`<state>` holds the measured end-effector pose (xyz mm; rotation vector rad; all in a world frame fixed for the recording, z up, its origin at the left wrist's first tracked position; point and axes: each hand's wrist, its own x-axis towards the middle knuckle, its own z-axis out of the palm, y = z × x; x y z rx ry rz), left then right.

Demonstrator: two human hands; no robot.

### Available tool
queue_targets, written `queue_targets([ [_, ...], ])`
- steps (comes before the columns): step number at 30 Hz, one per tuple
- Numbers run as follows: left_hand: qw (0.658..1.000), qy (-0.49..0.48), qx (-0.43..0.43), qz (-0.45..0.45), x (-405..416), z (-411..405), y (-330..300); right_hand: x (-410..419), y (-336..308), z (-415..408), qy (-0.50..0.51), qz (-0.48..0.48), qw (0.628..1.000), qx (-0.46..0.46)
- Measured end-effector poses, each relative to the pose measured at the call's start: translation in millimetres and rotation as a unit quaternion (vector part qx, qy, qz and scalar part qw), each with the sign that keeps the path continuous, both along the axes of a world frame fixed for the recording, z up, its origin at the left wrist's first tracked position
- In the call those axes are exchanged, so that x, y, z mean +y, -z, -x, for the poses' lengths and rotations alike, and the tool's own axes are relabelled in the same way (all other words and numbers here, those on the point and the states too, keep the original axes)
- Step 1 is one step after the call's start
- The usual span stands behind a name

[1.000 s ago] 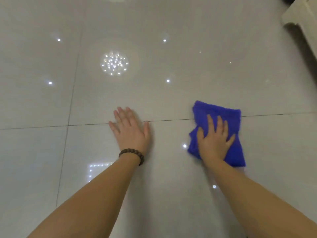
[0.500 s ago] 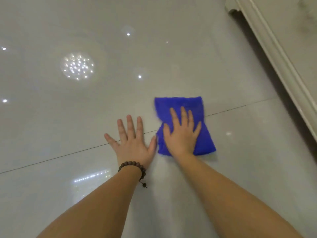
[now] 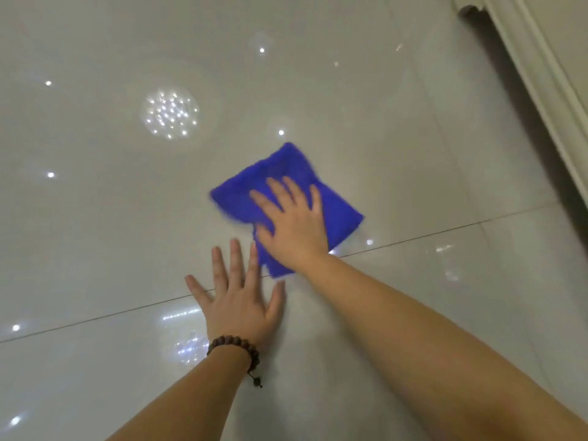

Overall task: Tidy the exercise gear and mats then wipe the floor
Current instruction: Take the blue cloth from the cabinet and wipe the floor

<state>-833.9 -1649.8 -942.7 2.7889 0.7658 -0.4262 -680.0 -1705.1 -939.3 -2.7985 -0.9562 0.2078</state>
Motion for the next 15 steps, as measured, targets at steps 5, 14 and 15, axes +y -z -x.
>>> queue_targets([
  [5,1.0,-0.001,-0.003,-0.003,-1,1,2,-84,5,-96,-0.06,-0.027,0.997,-0.048],
  [14,1.0,-0.001,0.008,-0.022,-2,1,6,-56,1,-59,0.204,-0.027,0.978,-0.014],
  [15,1.0,-0.005,0.011,-0.027,-2,1,6,-40,3,-25,0.066,-0.02,0.998,-0.007],
])
